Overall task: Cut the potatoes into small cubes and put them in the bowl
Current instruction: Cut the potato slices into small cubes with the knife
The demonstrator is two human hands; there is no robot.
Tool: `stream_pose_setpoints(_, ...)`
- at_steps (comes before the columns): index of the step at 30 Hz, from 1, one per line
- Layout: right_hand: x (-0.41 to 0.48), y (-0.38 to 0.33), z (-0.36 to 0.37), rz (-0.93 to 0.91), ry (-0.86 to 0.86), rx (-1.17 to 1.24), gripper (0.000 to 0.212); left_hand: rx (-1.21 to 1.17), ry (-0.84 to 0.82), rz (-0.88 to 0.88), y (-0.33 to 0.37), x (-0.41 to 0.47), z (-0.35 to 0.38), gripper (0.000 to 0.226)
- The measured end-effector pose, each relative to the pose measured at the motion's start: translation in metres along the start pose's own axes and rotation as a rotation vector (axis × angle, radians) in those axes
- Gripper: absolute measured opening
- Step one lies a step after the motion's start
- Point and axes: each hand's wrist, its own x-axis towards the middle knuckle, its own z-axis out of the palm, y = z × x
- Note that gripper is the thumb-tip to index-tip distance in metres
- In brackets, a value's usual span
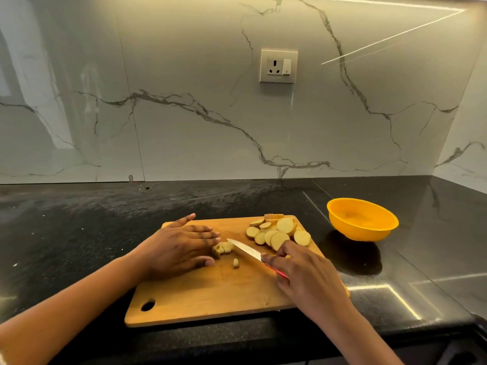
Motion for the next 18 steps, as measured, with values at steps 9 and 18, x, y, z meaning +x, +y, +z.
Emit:
stream_pose_setpoints(9,0.023,0.005,0.012,0.170,0.191,0.042,0.045,-0.085,0.288,-0.124,0.008,0.023,0.003,0.066)
stream_pose_setpoints(18,0.035,0.010,0.021,0.285,0.261,0.101,0.050,-0.260,-0.065,-0.128,0.026,0.052,0.011,0.026)
